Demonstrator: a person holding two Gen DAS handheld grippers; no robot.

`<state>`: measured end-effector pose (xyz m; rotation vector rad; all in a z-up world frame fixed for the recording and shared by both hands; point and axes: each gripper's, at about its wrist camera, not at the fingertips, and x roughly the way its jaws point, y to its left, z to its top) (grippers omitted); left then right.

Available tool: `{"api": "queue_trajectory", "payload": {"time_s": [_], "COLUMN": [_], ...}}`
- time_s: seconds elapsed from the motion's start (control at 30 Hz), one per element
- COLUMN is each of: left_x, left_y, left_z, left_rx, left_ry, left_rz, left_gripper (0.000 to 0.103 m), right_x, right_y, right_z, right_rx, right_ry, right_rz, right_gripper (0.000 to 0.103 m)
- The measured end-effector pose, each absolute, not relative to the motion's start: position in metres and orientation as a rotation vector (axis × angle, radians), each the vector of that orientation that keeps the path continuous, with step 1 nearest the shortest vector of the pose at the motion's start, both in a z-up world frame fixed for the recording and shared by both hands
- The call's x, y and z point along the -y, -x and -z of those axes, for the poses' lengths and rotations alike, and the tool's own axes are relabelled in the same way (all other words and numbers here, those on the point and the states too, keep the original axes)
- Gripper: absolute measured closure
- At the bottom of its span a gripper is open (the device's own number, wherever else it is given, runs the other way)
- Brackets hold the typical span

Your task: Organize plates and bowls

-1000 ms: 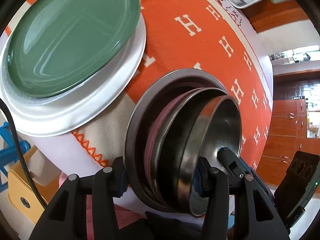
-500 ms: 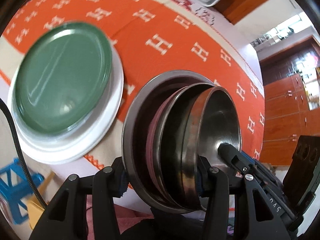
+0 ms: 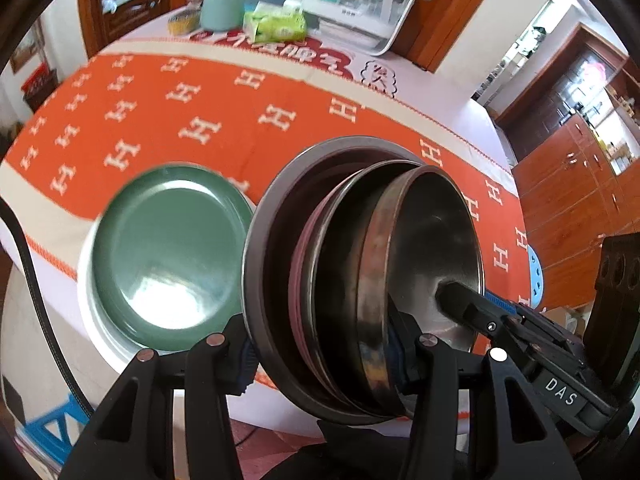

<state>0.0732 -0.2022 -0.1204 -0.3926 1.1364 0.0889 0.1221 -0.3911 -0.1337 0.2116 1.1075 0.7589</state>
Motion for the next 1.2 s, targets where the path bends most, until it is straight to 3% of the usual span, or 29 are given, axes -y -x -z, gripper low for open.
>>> {"api": "queue_trajectory", "payload": {"time_s": [0.53,1.2], "left_x": [0.117,0.074], "left_y": [-0.074,-0.097], "left_z": [0.108,0.165], "left_rx": [-1.182,-1.386], "left_ry": [0.225,-0.07], "left_rz": [-0.007,0.284], "left_gripper": [0.054,0.054], "right_x": [0.307,0.264], "right_y": [-0.105,-0.06], "right_z": [0.136,0.199], "right_rx": [-1.105,-1.177], "right_ry": [-0.322,-0.598], "right_rz": [-0.674,-0.385], "right_gripper": [0.075,0.075]}}
